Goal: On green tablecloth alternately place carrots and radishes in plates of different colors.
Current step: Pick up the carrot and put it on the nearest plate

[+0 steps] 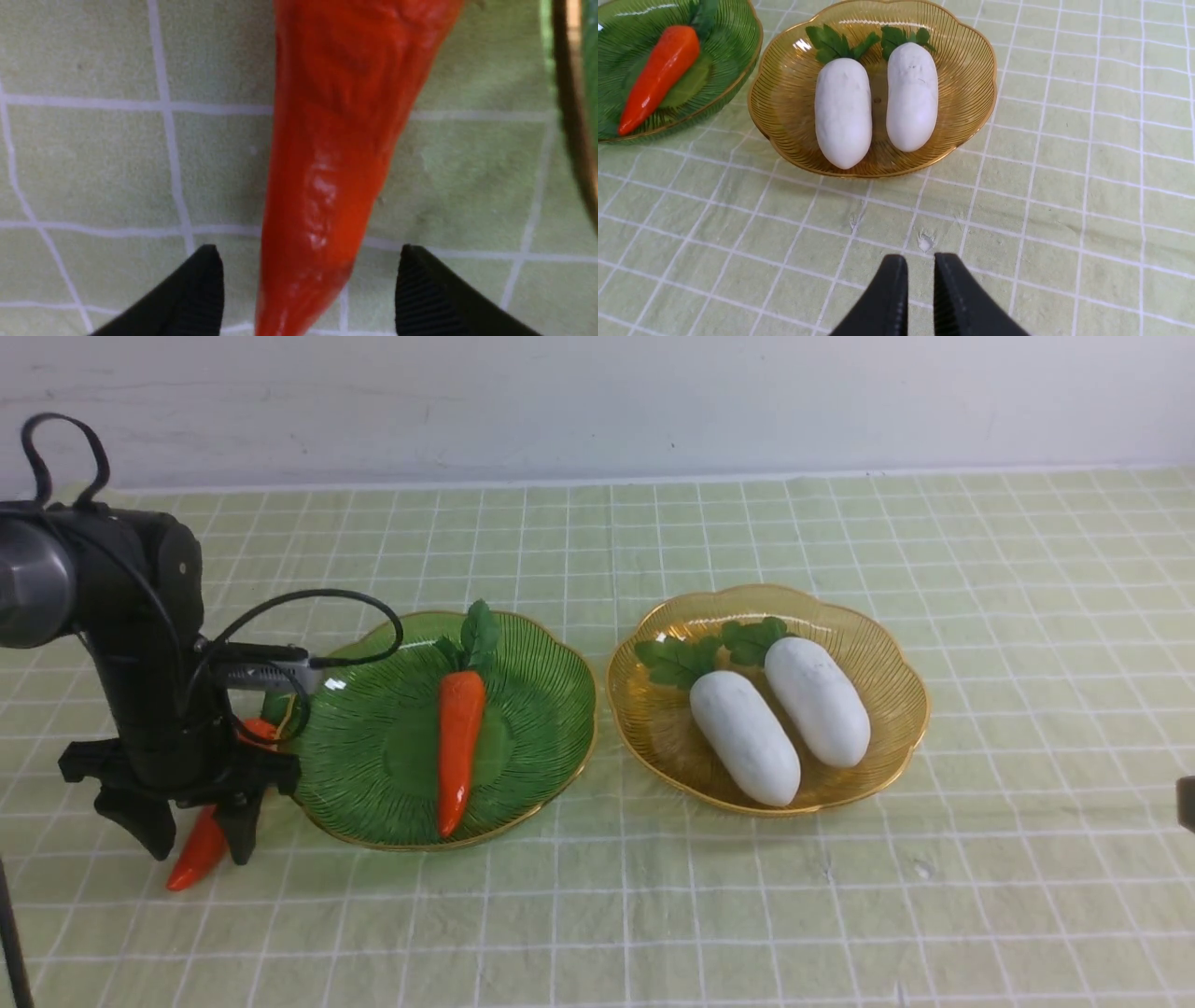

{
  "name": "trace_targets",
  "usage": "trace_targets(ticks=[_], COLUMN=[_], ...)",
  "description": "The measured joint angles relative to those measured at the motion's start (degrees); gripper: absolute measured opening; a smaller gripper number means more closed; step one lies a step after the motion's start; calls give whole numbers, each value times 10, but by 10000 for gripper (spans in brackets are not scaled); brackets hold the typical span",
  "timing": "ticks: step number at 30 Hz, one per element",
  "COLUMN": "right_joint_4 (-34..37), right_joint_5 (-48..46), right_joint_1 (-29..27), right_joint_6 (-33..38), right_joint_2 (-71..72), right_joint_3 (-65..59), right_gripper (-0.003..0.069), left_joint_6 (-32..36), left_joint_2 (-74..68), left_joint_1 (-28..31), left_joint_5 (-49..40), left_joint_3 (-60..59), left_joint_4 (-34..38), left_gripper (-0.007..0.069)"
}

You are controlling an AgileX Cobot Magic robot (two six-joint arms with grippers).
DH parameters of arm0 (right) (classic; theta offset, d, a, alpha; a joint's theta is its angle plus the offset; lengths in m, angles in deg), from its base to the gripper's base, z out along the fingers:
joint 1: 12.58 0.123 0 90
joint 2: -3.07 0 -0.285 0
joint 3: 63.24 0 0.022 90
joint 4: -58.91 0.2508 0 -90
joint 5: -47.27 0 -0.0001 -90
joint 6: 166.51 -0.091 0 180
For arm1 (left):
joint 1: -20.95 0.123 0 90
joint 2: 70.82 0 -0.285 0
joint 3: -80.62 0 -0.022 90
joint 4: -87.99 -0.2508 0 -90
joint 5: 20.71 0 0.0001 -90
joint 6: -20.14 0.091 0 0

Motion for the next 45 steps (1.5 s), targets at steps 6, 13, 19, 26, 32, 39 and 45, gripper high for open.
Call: trace_targets(ticks=[6, 13, 19, 26, 32, 39, 45], right_joint_4=[0, 0, 0, 0, 0, 1, 8], right_joint_5=[0, 6, 12, 16, 17, 17, 16], right_joint_1=[0, 0, 0, 0, 0, 0, 0], right_joint_6=[0, 0, 0, 2, 3, 4, 4], right_joint_2=[0, 0, 0, 0, 0, -8, -21], right_joint_3=[0, 0, 0, 0, 0, 0, 0], right_gripper=[76, 76, 76, 76, 76, 76, 76], left_joint_6=[0, 7, 26, 51, 70, 60, 50], left_joint_2=[-11, 17, 99, 119, 85, 63, 63], left_joint_1=[0, 10, 45, 12, -62, -79, -79], left_joint_5=[-10, -44, -53, -44, 91, 134, 126], left_joint_3=[5, 3, 3, 3, 3, 3, 3], left_joint_4=[-6, -46, -29, 154, 209, 211, 221], left_gripper=[250, 195, 195, 195, 195, 303, 418])
